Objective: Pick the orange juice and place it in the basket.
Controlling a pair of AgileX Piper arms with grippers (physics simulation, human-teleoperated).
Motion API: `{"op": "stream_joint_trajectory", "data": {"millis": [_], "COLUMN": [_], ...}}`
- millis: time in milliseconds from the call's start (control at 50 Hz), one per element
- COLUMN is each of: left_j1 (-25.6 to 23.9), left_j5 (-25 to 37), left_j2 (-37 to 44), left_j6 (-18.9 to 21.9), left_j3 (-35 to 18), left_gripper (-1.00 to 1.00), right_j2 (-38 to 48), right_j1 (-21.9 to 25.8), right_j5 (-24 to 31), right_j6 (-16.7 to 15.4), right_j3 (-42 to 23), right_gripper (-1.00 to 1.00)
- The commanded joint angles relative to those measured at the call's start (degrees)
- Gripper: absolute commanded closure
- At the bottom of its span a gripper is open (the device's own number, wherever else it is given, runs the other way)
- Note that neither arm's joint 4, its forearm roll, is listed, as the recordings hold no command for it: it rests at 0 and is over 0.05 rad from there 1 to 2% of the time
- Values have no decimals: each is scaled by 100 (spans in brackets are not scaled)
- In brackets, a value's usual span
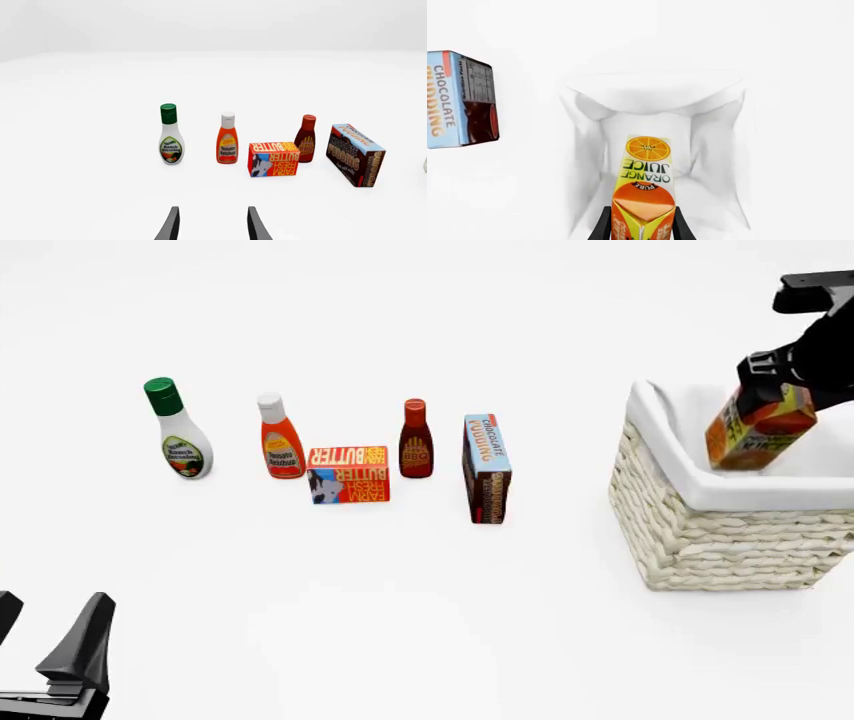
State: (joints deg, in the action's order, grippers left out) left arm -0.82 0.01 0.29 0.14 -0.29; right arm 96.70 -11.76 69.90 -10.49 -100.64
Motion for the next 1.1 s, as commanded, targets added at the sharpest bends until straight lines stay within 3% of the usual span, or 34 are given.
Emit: {"op": "stream_joint_trajectory", "data": {"millis": [20, 460, 1100], "left_j1": [1, 0, 0], "left_j5": [-1, 0, 0], "left_j2": [-1, 0, 0], "left_j6": [-1, -1, 1], "left_j3": [0, 0, 0], "left_gripper": [-100, -100, -100], "right_j2": [47, 252, 1003], "right_j1": [-71, -303, -172], "right_j5": [0, 0, -3], "right_j6": [137, -18, 86], "right_j3": [41, -3, -386], "right_gripper": [100, 100, 100]}}
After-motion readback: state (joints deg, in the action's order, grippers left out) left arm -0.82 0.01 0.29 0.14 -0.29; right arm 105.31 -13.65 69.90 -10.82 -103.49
